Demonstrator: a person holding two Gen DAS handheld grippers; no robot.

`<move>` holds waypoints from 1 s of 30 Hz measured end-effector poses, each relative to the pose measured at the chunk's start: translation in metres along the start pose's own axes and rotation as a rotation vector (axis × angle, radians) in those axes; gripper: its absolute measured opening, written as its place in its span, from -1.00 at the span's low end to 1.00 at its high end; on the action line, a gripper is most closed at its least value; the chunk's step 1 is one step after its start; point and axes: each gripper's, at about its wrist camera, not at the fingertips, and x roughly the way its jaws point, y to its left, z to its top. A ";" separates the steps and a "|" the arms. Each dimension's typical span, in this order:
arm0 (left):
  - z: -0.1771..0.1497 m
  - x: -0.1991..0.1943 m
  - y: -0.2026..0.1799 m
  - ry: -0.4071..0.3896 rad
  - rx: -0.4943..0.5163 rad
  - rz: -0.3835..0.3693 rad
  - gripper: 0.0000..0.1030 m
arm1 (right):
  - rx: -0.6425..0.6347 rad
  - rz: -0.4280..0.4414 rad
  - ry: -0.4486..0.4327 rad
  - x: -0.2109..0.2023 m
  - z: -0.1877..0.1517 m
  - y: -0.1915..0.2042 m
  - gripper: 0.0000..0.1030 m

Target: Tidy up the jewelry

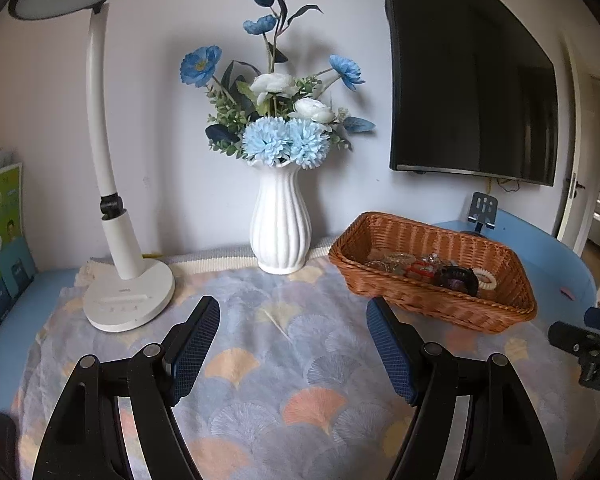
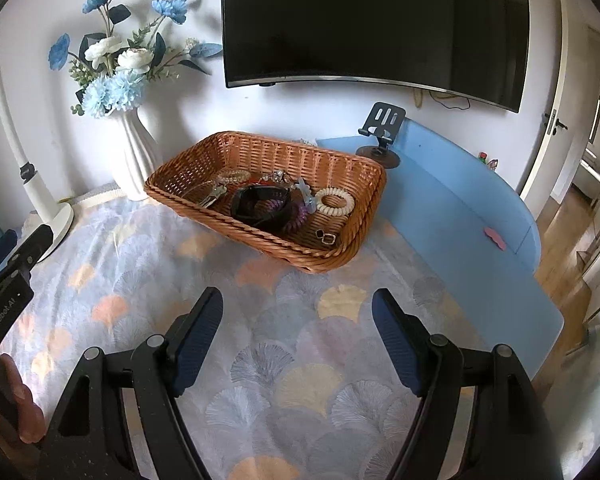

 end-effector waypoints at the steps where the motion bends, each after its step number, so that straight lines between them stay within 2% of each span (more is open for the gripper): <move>1: 0.000 0.000 0.001 -0.001 -0.002 0.001 0.50 | -0.001 -0.001 0.001 0.001 0.000 0.001 0.53; 30: 0.001 0.000 0.000 0.009 -0.005 -0.003 0.50 | 0.007 0.016 0.047 0.013 -0.003 0.006 0.53</move>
